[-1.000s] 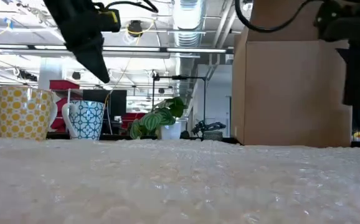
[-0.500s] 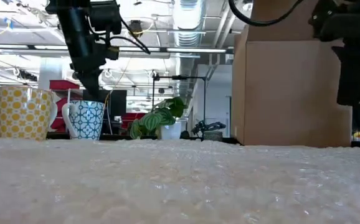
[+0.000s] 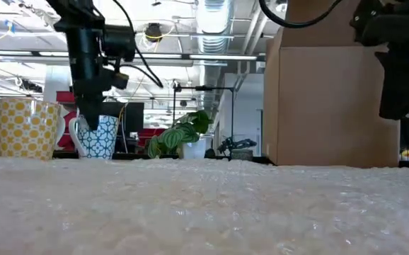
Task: Wrap mug
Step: Prepare the bubble wrap in the center of the table, then put the blue cup on the bubble wrap
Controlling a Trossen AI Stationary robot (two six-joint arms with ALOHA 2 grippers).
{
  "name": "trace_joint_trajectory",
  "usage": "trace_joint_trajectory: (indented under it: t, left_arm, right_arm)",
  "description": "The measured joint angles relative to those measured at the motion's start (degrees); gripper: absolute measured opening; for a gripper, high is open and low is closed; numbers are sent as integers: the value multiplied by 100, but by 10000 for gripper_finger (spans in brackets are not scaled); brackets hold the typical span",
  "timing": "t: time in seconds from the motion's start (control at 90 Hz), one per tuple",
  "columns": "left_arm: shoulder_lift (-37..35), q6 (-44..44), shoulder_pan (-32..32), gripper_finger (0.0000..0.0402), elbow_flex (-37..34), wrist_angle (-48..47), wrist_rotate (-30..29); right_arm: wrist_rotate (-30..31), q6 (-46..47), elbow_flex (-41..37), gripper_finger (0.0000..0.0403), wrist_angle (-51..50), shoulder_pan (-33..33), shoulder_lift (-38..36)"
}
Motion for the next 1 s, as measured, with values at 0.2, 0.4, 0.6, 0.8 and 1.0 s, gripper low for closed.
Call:
trace_joint_trajectory:
  t: [0.2, 0.4, 0.6, 0.8, 1.0]
  left_arm:
    - [73, 100, -173, 34, 0, 57, 11]
    - [-54, -69, -585, 6, 377, -498, -14]
    - [-48, -344, -1647, 3, 1287, -1010, -21]
    - [-40, -723, -2924, 2, 2065, -664, -12]
    - [200, -936, -3846, 1, 2190, 629, -21]
  right_arm:
    - [33, -41, 0, 123, 17, 0, 11]
    - [126, -46, 0, 123, 21, 3, 13]
    - [374, -71, 0, 123, 79, 11, 13]
    - [426, -324, 0, 123, 268, 9, 13]
    - [426, -341, 0, 123, 258, 9, 13]
